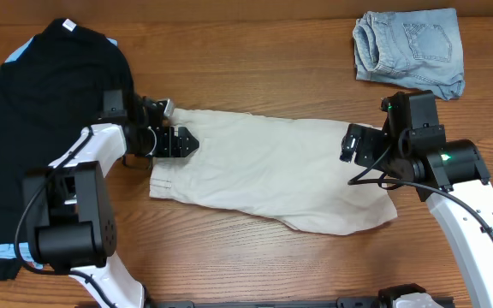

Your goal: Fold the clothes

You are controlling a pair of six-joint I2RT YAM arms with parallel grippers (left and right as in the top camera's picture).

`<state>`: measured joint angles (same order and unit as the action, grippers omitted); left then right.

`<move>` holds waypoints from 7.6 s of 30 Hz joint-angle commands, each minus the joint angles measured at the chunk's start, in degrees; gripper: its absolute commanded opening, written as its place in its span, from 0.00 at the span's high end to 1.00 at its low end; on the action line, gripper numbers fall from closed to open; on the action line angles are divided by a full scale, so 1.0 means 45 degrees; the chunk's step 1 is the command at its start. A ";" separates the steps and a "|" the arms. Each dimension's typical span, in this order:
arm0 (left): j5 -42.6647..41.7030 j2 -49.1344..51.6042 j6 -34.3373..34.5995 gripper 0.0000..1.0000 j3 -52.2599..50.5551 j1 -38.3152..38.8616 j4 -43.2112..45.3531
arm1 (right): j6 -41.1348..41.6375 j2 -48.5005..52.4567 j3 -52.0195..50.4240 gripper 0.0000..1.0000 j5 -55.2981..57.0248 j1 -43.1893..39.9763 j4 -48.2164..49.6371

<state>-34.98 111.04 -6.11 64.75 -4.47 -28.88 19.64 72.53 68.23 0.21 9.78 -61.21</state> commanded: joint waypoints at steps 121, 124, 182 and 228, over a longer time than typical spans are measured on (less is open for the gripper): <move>0.6309 -0.0928 0.4430 0.96 0.9690 0.4731 -0.8874 | -0.2409 0.8602 -0.1817 0.96 -0.7091 0.1311 0.7815; 0.6319 -0.0291 0.4566 0.96 0.9690 0.5323 -0.8704 | -0.2414 0.8602 -0.1817 0.96 -0.7038 0.1311 0.7767; 0.6246 0.2001 0.2302 0.18 1.6359 0.3327 -1.2449 | -0.0636 0.9627 -0.1802 0.01 -0.4250 0.3240 0.9554; 0.6926 0.2137 0.2302 0.14 1.6266 0.3317 -1.2473 | 0.4449 0.5066 0.2856 0.96 -0.9719 -0.4041 1.4173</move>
<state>-4.62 120.33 5.52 138.04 10.39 -85.32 34.57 98.52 77.73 -47.27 -5.87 -0.54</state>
